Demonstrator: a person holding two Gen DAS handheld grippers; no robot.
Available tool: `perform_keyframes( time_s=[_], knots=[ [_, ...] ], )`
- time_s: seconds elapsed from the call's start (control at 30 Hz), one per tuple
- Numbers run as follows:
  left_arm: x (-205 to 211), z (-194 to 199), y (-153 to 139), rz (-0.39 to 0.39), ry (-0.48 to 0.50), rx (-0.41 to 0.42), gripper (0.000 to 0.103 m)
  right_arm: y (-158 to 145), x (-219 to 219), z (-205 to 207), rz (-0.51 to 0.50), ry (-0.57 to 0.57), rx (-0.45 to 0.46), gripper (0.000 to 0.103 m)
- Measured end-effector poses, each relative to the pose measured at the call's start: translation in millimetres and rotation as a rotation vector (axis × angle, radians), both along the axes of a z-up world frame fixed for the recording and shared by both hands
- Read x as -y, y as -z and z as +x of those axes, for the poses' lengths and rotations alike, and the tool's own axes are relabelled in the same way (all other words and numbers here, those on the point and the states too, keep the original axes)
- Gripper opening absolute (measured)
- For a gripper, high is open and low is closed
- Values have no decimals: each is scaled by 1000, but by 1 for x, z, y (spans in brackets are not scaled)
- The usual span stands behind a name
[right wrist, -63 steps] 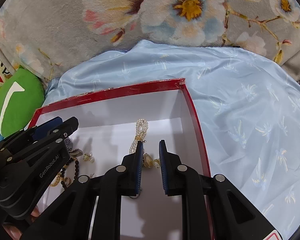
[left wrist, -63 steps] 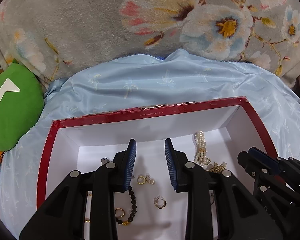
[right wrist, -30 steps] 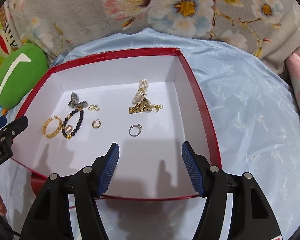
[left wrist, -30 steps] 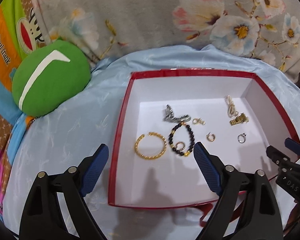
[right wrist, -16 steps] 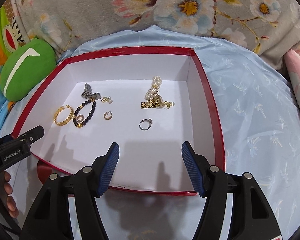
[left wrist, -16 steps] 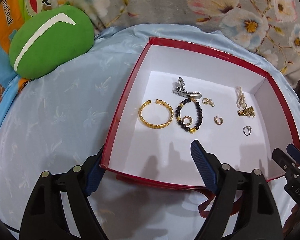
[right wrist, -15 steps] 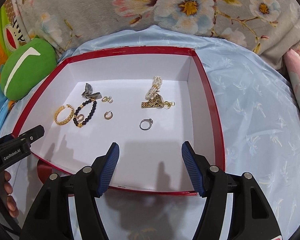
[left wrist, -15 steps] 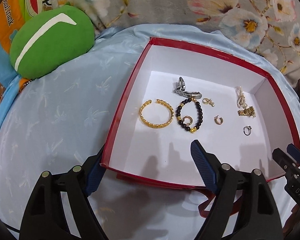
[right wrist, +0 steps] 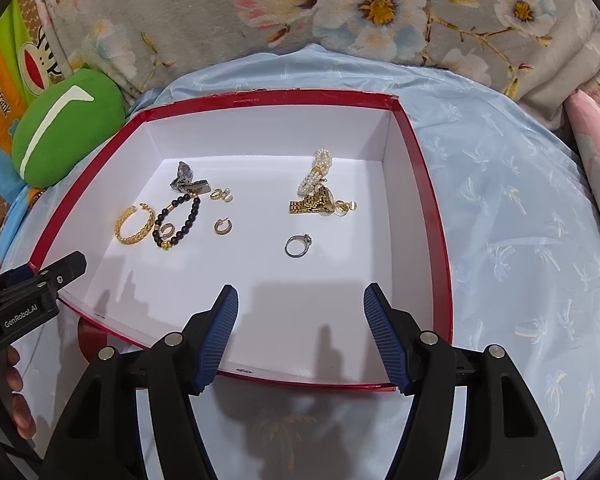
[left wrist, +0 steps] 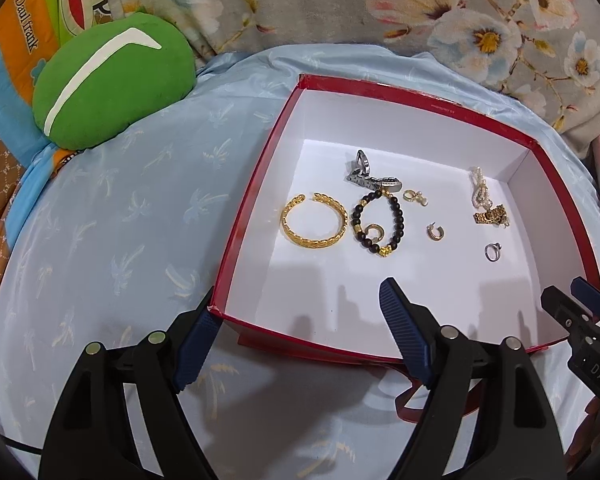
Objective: Organize jewelry
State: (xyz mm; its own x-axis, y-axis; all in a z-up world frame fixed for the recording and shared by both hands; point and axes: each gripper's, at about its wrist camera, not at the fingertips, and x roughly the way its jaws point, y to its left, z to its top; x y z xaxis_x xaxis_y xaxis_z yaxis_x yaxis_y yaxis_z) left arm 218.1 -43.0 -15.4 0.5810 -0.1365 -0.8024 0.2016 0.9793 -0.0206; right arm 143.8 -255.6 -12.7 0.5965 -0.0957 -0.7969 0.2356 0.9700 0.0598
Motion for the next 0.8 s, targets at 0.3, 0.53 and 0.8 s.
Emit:
perform_keyframes(
  time_s=[0.3, 0.53, 0.8],
  knots=[
    [-5, -7, -4, -29, -22, -24, 78, -9, -14, -11, -11, 20, 52, 65],
    [7, -19, -19, 108, -10, 97, 76, -17, -21, -18, -17, 38, 97, 65],
    [5, -21, -19, 116, -14, 108, 77, -11, -23, -26, -22, 57, 102, 67]
  ],
)
